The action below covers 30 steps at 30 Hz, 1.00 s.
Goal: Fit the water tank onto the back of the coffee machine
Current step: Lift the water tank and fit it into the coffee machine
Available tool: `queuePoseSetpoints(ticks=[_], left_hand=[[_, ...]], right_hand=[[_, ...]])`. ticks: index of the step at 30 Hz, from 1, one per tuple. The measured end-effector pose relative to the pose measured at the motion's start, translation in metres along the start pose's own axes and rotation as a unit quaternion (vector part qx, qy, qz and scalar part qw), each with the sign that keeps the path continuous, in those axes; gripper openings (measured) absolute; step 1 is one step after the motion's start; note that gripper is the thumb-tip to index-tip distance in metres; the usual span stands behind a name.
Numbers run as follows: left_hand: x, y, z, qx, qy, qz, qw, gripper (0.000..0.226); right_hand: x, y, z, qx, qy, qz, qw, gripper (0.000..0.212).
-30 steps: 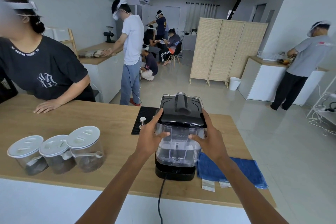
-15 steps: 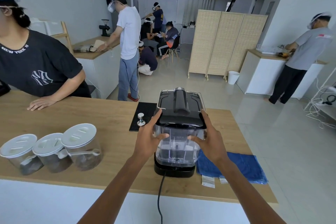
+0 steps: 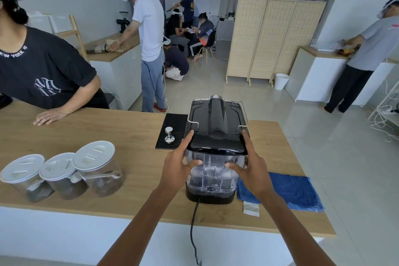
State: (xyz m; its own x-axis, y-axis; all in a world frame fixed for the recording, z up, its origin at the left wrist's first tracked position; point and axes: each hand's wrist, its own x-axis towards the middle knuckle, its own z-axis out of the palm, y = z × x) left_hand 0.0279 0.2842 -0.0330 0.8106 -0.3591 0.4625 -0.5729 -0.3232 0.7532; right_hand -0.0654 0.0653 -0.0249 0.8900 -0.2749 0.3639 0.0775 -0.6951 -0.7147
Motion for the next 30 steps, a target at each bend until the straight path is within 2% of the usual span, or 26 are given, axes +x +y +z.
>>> queuePoseSetpoints(ticks=[21,30], left_hand=[[-0.011,0.006,0.003,0.018,0.016,0.012,1.0,0.088],[-0.016,-0.015,0.01,0.017,0.009,-0.018,1.0,0.088]], right_hand=[[-0.005,0.0,0.003,-0.042,0.01,0.022,0.999,0.111],[-0.013,0.003,0.007,0.01,0.014,0.044,0.999,0.107]])
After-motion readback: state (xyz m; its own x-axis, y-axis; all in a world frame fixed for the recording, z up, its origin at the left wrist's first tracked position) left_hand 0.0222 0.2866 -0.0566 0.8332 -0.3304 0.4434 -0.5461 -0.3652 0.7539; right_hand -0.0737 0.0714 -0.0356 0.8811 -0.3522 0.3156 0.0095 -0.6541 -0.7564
